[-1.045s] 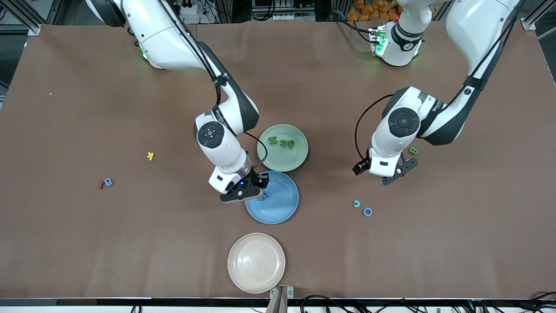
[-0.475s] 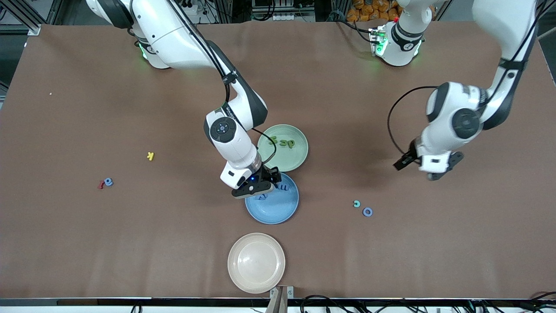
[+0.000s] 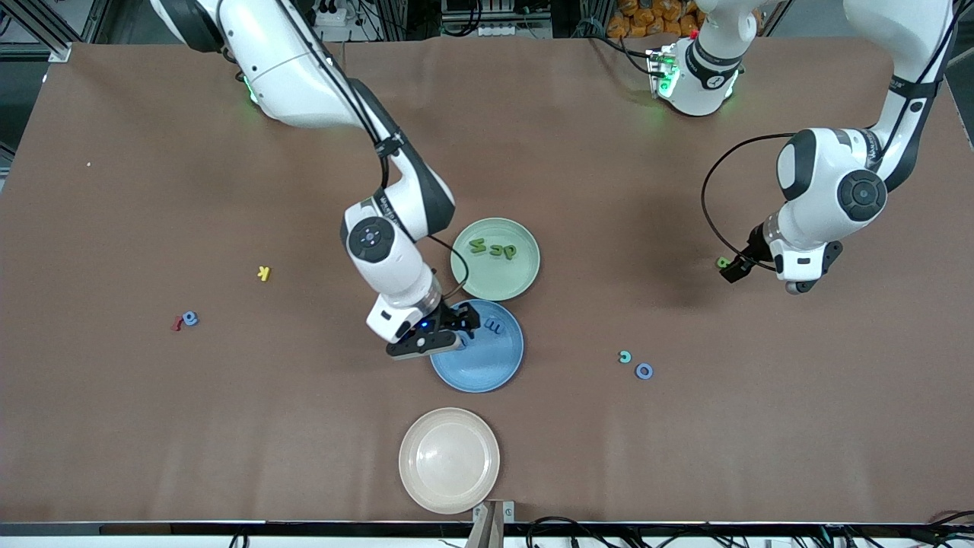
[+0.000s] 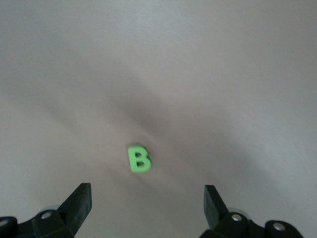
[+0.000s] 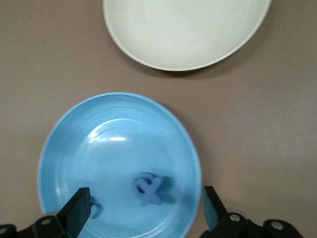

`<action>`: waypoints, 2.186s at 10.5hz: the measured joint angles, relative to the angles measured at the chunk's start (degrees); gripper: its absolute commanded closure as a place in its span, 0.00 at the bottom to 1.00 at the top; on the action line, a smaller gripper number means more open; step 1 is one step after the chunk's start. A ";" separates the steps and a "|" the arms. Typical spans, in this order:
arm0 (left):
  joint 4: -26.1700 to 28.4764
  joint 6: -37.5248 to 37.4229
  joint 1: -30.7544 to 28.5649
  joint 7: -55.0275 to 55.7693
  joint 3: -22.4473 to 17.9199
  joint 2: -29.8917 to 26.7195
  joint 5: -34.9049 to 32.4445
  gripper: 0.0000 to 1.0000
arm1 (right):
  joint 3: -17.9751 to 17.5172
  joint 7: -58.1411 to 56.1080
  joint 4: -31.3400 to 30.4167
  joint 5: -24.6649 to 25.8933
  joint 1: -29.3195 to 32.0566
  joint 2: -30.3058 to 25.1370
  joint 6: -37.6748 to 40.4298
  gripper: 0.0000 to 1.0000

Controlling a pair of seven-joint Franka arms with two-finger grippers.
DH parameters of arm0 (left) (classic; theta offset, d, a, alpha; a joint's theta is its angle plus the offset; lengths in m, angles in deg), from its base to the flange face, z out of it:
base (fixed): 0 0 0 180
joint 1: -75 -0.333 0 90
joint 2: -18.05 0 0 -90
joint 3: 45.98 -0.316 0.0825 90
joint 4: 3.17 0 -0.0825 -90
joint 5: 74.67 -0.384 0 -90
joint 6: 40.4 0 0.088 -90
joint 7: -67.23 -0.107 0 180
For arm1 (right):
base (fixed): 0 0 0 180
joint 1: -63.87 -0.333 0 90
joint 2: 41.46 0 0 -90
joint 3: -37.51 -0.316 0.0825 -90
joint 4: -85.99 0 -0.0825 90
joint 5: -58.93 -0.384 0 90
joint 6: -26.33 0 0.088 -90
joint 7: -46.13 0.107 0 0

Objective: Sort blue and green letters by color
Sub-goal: 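Grasp the green B with the left gripper while the right gripper reaches the a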

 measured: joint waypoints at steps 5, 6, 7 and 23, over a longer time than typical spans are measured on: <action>1.66 7.86 1.44 0.56 -6.78 3.99 0.05 0.00 | 0.30 -10.43 0.98 0.05 8.77 -1.56 7.61 0.00; 1.73 9.54 2.04 2.61 -6.82 4.96 0.14 0.00 | 0.35 -12.35 0.98 0.07 10.56 -1.85 8.13 0.00; 1.77 10.73 2.96 5.09 -6.83 5.95 0.14 0.00 | 0.50 -14.58 0.98 0.13 12.22 -2.07 8.57 0.00; 5.57 19.78 5.34 13.72 -7.20 8.35 0.22 1.00 | 23.23 -4.58 -5.66 0.36 20.26 -9.31 27.52 0.00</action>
